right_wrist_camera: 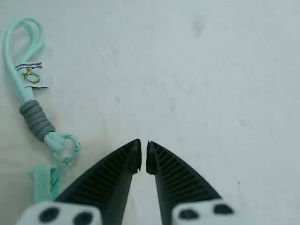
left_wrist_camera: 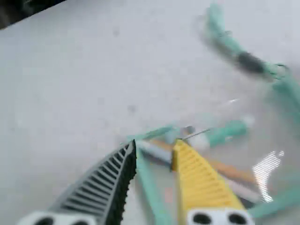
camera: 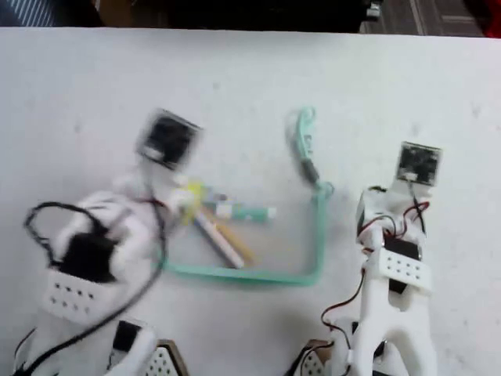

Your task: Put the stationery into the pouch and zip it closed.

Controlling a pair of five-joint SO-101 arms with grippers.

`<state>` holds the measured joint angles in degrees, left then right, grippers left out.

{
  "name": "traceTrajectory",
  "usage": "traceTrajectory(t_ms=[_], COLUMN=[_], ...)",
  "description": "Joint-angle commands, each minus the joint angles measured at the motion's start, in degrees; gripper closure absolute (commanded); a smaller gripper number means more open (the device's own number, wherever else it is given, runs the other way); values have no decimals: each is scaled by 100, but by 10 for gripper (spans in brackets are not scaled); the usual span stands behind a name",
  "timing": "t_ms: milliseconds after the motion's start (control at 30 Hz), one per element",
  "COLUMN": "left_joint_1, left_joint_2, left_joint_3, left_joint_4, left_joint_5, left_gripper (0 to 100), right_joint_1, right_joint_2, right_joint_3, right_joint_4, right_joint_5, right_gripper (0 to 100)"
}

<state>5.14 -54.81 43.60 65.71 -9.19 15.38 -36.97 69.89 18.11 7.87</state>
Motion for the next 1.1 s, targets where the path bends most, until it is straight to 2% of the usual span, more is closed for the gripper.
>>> traceTrajectory(t_ms=[0, 133, 200, 267, 467, 667, 833, 933, 1067], left_joint_1=[-1244, -1420, -1464, -1473, -1429, -998, -435, -286, -268], left_joint_2=[365, 1420, 2237, 3134, 5525, 7090, 7705, 7864, 7916], left_joint_3=[396, 1152, 1187, 879, -756, -2462, -3314, -3631, -3833], left_joint_4=[-501, -1609, -2110, -2286, -1609, -220, 132, 141, 167], left_joint_5=[-264, -404, -598, -624, -624, -633, -440, -70, 9], left_gripper=[958, 977, 979, 979, 979, 979, 979, 979, 979], right_joint_1=[-374, -365, -382, -444, -488, -1042, -1701, -1842, -1921], right_joint_2=[295, 1051, 1587, 2167, 3266, 3301, 3363, 3371, 3380], right_joint_3=[-158, -897, -1407, -1934, -3051, -3077, -3121, -3209, -3446], right_joint_4=[75, 725, 1270, 1754, 2668, 2993, 3020, 2809, 2695], right_joint_5=[387, 510, 527, 527, 554, 554, 554, 510, 510], right_gripper=[981, 981, 981, 981, 981, 981, 981, 981, 981])
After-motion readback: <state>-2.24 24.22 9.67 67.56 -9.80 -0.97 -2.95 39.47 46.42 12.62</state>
